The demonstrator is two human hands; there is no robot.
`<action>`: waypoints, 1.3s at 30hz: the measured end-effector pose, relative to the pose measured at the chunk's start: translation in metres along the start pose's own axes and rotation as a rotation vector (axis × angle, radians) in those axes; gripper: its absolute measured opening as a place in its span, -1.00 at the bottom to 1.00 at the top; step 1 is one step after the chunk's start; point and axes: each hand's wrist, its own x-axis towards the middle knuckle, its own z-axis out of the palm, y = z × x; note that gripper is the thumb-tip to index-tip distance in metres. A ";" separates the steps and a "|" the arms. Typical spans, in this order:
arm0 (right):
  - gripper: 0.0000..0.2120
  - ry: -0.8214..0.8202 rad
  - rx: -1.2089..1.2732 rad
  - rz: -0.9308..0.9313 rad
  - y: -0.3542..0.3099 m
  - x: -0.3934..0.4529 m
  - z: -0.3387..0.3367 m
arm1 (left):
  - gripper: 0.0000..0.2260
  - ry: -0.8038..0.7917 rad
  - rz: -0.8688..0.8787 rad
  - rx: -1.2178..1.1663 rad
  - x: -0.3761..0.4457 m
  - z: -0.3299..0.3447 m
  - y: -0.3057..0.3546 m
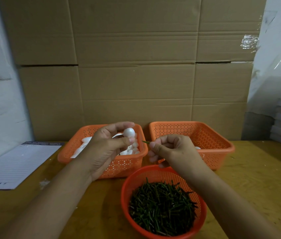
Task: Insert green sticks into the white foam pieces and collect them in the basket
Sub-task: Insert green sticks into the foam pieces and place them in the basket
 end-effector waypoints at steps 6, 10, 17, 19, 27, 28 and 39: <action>-0.87 -0.008 0.007 0.008 0.001 0.000 0.000 | -0.72 -0.036 -0.022 -0.036 0.001 0.002 0.002; -0.86 -0.013 0.008 0.008 0.001 0.001 0.001 | -0.71 -0.059 -0.035 -0.009 -0.001 0.004 0.003; -0.86 -0.021 -0.013 0.000 0.002 0.001 0.000 | -0.58 -0.042 -0.064 0.031 -0.002 0.005 0.004; -0.85 -0.025 -0.019 -0.001 0.002 0.000 0.000 | -0.51 -0.026 -0.072 0.025 -0.001 0.005 0.003; -0.83 -0.018 -0.004 0.010 0.002 0.000 0.001 | -0.52 -0.063 -0.080 0.030 0.001 0.003 0.002; -0.83 -0.018 -0.004 0.010 0.001 0.000 0.001 | -0.58 -0.083 -0.074 0.024 0.001 0.002 0.001; -0.84 -0.018 -0.002 0.006 0.001 -0.001 0.000 | -0.79 -0.119 -0.082 -0.025 0.000 0.001 0.002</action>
